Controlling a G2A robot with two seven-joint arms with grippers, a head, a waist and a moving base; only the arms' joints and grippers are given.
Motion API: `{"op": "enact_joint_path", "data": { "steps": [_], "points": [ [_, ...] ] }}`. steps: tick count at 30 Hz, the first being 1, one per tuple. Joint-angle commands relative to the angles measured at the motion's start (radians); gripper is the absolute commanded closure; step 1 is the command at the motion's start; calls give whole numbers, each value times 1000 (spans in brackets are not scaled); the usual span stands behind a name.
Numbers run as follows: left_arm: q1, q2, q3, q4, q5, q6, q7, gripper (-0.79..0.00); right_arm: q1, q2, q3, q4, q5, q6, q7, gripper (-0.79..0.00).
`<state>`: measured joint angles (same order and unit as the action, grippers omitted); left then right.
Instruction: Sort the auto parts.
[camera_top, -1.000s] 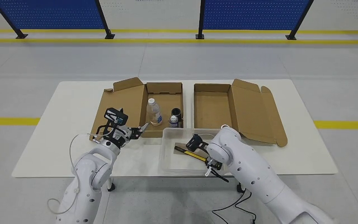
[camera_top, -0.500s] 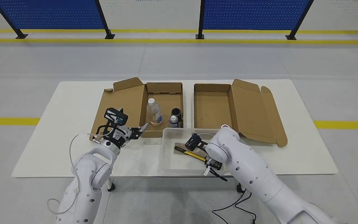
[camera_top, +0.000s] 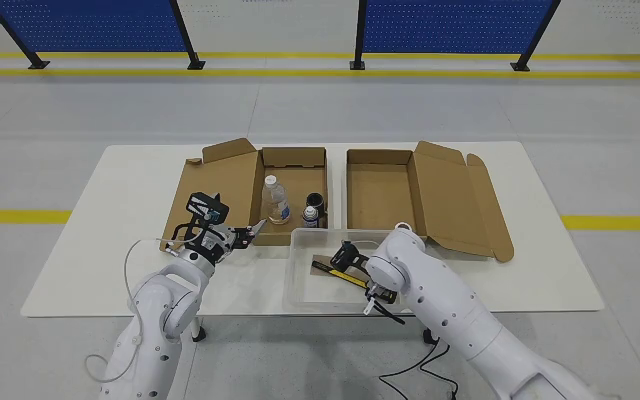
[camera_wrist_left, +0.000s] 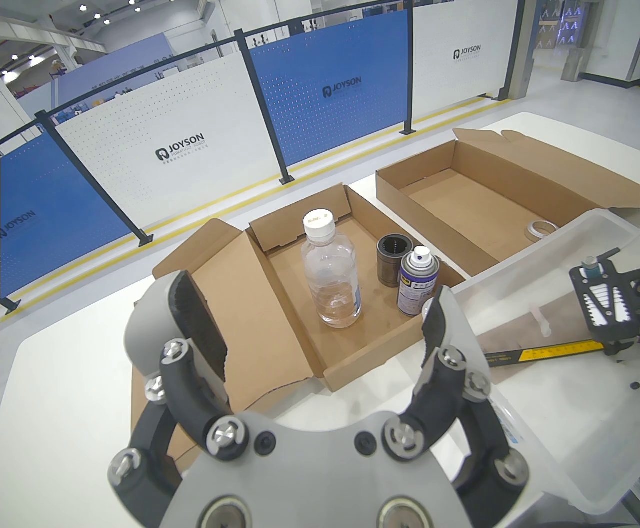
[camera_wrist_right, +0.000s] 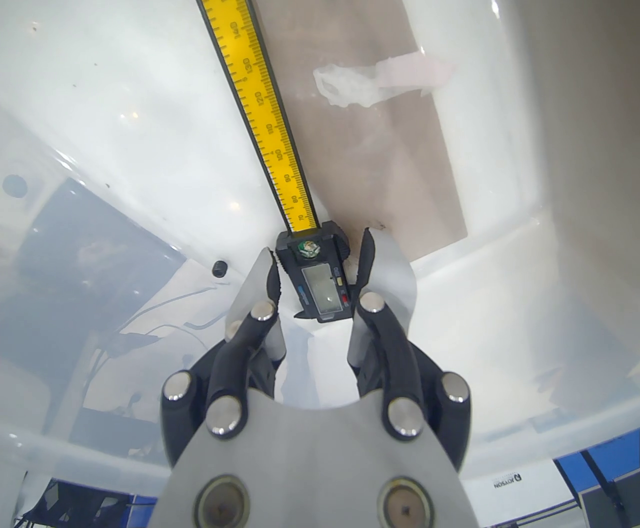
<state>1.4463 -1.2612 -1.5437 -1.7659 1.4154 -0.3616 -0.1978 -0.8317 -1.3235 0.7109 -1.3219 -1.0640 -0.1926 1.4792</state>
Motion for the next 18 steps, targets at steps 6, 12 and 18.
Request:
{"op": "enact_joint_path", "data": {
  "steps": [6,12,18],
  "points": [
    [0,0,0,0,0,0,0,-785,6,-6,-8,27,7,-7,-7,-317],
    [0,0,0,0,0,0,0,-785,14,-12,-14,44,12,-11,-8,-292],
    [0,0,0,0,0,0,0,-785,21,-17,-20,61,15,-16,-11,-139]
  ]
}}
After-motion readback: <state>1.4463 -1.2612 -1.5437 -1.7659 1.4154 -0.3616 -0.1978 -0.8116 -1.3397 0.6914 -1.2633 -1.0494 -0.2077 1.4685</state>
